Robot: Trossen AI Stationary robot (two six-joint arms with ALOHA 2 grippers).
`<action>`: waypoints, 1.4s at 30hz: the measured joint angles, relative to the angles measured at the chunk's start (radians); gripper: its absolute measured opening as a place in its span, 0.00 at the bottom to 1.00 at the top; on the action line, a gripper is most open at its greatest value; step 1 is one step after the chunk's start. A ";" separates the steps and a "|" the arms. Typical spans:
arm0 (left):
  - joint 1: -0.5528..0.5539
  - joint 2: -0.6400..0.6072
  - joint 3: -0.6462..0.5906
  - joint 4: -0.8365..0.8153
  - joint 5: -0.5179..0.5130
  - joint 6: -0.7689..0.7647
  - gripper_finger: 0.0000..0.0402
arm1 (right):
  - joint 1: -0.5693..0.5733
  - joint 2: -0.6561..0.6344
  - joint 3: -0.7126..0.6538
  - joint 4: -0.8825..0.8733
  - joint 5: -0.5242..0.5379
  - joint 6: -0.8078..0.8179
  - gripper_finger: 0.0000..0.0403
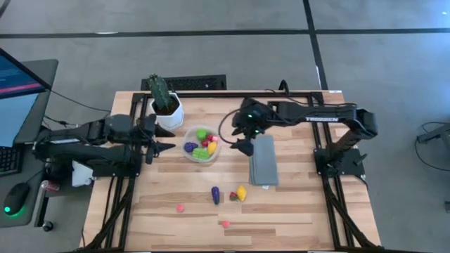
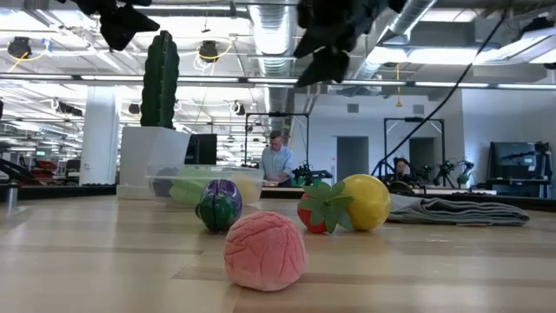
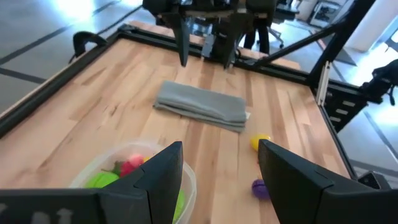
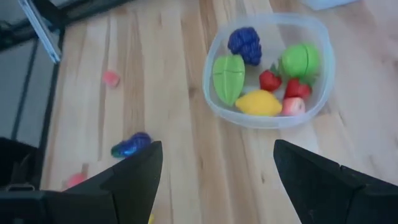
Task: Pick and placing Produce into tupperware
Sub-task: Put the violet eggplant into the transparent container
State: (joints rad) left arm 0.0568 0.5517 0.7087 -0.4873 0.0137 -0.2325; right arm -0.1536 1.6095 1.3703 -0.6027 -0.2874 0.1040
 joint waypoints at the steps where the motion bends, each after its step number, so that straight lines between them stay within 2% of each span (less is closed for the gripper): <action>1: -0.007 0.013 -0.004 0.010 0.000 0.003 0.50 | 0.003 -0.029 -0.039 0.029 0.000 0.017 0.82; 5: -0.040 0.071 -0.031 0.033 0.010 0.010 0.50 | 0.013 -0.142 -0.187 0.151 0.006 0.087 0.82; 11: -0.108 0.223 -0.043 0.081 0.018 0.058 0.50 | 0.047 -0.320 -0.378 0.285 0.084 0.181 0.82; 22: -0.193 0.535 -0.041 0.300 0.061 0.230 0.50 | 0.138 -0.624 -0.611 0.356 0.267 0.343 0.82; 32: -0.238 0.759 0.103 0.263 0.035 0.439 0.50 | 0.238 -0.865 -0.730 0.354 0.422 0.423 0.81; 42: -0.314 0.967 0.266 0.078 -0.021 0.652 0.50 | 0.285 -1.049 -0.794 0.319 0.552 0.430 0.81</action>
State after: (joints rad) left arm -0.2569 1.5190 0.9750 -0.4095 -0.0074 0.4191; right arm 0.1314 0.5605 0.5768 -0.2841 0.2644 0.5343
